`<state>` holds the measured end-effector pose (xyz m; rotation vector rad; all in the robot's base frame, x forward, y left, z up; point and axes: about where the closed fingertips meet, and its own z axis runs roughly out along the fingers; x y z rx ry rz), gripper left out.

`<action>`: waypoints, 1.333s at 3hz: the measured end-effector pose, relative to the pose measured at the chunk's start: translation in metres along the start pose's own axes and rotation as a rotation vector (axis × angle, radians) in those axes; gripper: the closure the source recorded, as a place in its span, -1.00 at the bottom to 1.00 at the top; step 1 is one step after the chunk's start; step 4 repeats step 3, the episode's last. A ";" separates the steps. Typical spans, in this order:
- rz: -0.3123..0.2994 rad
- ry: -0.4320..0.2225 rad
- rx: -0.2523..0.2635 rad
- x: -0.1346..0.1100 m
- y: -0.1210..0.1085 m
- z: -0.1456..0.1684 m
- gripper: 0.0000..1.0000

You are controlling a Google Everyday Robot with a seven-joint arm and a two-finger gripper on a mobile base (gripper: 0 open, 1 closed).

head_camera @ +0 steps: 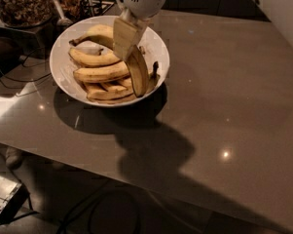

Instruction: Pick banana from white bowl

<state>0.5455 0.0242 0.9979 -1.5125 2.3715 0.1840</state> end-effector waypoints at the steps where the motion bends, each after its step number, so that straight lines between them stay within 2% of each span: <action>1: -0.102 -0.007 0.015 0.014 0.018 -0.021 1.00; 2: -0.179 0.009 0.046 0.055 0.043 -0.049 1.00; 4: -0.181 -0.007 0.057 0.051 0.042 -0.050 1.00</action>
Offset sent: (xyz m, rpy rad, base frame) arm -0.0891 -0.0505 0.0241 -0.1152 -0.0652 0.2212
